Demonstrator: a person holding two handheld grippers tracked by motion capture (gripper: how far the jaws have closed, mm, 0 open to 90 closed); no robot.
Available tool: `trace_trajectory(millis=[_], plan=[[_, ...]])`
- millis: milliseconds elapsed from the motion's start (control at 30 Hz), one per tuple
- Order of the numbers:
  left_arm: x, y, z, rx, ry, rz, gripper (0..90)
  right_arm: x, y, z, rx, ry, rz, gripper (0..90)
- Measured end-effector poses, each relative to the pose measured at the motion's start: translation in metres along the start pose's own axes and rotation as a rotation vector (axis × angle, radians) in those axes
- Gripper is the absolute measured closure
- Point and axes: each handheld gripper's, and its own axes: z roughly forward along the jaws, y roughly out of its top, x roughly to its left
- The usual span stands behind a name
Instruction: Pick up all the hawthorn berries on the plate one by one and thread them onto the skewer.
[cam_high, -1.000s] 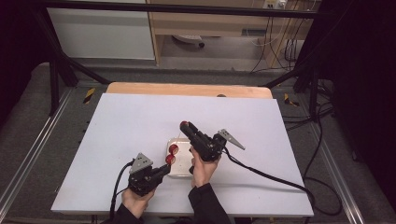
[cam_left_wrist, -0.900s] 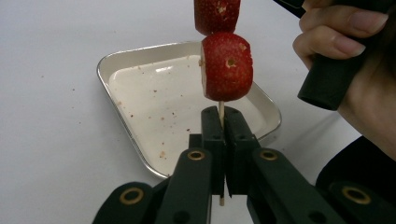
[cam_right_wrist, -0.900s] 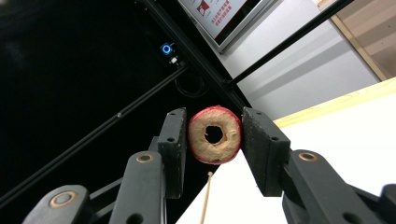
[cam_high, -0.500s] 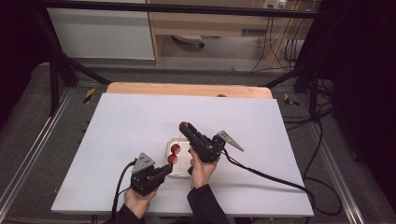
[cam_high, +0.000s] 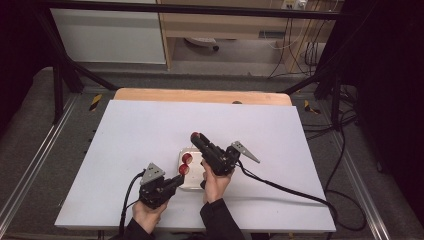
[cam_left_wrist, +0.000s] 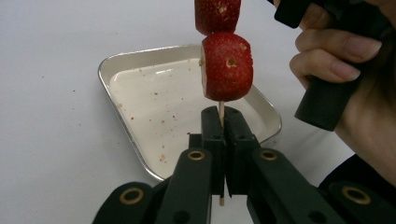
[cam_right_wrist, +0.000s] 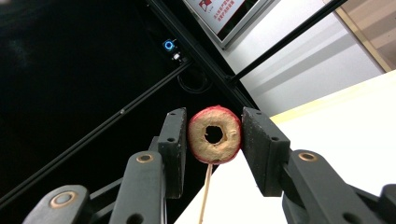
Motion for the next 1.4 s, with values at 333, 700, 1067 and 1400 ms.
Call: trace_trajectory(millis=[333, 700, 1067, 1400], plan=[[0.002, 0.004, 0.003, 0.0, -0.002, -0.036, 88.3, -0.001, -0.009, -0.001, 0.03, -0.002, -0.006, 62.0], [0.003, 0.006, 0.011, 0.004, 0.0, -0.026, 88.3, 0.002, -0.01, -0.004, 0.082, 0.006, -0.018, 62.1], [0.006, 0.004, 0.012, 0.001, -0.01, -0.019, 88.4, 0.003, -0.008, -0.005, 0.131, -0.003, -0.03, 62.0], [0.014, 0.003, 0.005, -0.009, -0.002, -0.008, 88.4, 0.01, 0.02, -0.012, 0.228, -0.024, -0.159, 43.4]])
